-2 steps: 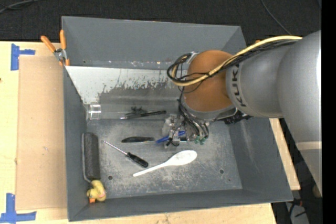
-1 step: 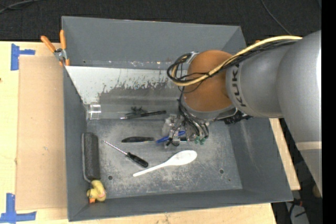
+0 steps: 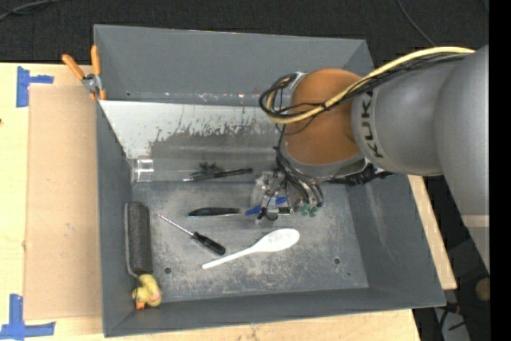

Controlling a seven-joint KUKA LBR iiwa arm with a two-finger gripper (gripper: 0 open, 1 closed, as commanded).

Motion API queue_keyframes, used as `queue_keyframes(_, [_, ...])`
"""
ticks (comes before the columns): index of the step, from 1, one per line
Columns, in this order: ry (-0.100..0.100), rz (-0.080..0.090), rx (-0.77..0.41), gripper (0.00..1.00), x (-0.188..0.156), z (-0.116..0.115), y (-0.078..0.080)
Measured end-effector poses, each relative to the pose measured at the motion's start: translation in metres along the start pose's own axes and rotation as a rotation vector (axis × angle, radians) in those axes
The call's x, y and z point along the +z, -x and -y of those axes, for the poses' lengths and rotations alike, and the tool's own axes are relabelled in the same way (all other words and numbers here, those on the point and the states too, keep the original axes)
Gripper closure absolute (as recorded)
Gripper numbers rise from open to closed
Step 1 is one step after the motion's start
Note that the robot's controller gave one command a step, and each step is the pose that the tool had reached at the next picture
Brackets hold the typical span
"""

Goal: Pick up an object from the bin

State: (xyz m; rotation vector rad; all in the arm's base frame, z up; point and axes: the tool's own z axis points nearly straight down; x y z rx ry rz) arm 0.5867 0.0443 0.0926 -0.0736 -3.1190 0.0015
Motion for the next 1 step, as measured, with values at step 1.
queue_keyframes(1, [0.001, 0.012, 0.000, 1.00, -0.0326, -0.0004, 0.0028])
